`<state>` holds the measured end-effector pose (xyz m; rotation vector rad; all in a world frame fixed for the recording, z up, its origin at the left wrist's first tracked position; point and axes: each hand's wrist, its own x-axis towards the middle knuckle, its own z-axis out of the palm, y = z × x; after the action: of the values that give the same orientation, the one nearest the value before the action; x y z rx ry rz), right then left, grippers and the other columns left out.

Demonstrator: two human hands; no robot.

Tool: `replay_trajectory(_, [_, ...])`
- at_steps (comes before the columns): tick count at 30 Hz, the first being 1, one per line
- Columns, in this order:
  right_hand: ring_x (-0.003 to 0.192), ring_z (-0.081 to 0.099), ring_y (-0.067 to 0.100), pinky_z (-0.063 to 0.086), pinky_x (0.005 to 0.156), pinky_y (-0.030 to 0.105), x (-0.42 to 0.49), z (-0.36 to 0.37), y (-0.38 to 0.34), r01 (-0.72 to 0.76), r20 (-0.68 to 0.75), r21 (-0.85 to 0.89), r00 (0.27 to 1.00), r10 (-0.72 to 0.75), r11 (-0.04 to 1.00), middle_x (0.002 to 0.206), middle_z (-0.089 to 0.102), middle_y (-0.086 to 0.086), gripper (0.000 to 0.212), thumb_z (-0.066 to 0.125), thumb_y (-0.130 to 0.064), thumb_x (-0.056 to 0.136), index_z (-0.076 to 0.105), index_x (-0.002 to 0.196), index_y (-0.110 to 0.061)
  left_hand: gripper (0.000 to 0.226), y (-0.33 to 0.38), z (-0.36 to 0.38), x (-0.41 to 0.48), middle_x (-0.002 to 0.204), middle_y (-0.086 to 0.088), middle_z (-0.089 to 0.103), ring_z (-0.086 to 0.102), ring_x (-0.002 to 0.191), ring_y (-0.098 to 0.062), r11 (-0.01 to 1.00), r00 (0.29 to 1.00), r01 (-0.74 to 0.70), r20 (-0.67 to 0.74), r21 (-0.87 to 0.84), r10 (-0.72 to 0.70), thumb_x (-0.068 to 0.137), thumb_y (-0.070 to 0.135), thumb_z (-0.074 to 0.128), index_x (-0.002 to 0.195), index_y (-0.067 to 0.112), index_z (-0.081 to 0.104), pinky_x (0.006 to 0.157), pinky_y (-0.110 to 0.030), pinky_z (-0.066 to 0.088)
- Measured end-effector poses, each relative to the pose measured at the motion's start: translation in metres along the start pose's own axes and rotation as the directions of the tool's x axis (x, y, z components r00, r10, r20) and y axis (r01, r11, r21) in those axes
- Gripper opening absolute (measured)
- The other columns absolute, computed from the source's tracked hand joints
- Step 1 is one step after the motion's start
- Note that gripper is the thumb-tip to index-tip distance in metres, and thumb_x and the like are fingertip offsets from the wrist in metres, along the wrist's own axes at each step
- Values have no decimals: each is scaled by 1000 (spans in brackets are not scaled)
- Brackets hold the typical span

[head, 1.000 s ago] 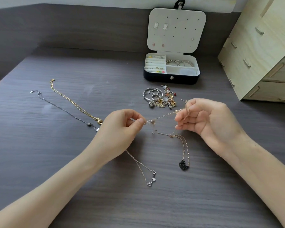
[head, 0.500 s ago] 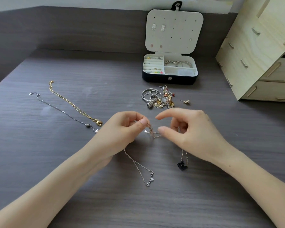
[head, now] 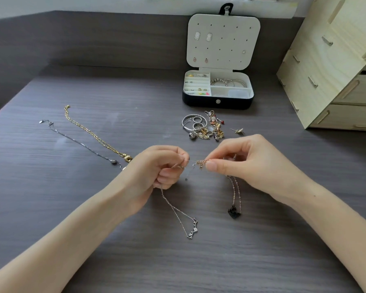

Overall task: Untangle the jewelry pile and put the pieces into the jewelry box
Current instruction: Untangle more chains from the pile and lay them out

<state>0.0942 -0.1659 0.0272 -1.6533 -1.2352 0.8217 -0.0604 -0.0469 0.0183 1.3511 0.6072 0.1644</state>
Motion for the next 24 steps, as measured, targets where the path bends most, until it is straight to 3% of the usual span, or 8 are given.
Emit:
replay_trajectory(3, [68,56,7,44,67,19,-1,-3,-4,-58,20,104,998,57,993,70,67,3,17,67,-35,69,73,71,-20,10,1,2,2,48,6,23,15,43,-8,999,1000,25,18,36,-25,66,22,42,56,18,43,46,-26,7])
replay_trajectory(6, [55,52,-4,37,58,6,-1,-2,-7,-88,27,165,996,85,982,64,64,-12,18,61,-31,76,67,69,-16,21,0,3,2,49,8,26,17,42,-7,998,1000,11,26,70,-12,67,30,55,56,21,40,42,-20,10])
replay_trajectory(10, [50,50,-3,35,57,6,-2,0,-9,-85,19,132,996,83,988,56,60,-14,27,56,-26,87,65,66,-12,33,-4,9,-3,48,10,28,19,42,-6,989,996,-64,-61,133,72,78,18,67,61,17,39,40,-14,17])
replay_trajectory(13, [50,49,-1,38,55,9,-2,2,-7,-81,-21,92,996,83,992,56,60,-4,27,59,-22,89,68,67,-10,40,-4,14,-2,48,9,24,17,42,-7,985,987,-62,-135,158,84,94,17,51,58,16,35,39,-14,16])
replay_trajectory(17, [45,42,9,35,50,13,-1,2,-4,-101,-62,-6,993,101,995,44,49,0,33,60,-27,89,65,59,-14,44,-3,16,-1,48,8,23,17,42,-8,976,982,-64,-162,206,99,98,23,41,56,15,32,38,-16,15])
replay_trajectory(20, [44,36,10,32,49,17,1,-1,-6,-110,-122,48,986,115,993,49,47,6,40,60,-19,90,62,50,-16,42,-1,13,-2,45,9,24,16,42,-10,978,985,-35,-161,204,69,99,24,37,59,13,33,40,-19,12])
replay_trajectory(24, [41,30,6,24,45,18,4,-8,-4,-101,-221,218,964,150,971,44,43,-3,46,63,-14,82,53,37,-17,43,0,12,-1,43,9,23,14,40,-9,987,986,-15,-162,163,42,100,23,34,59,12,32,41,-21,9])
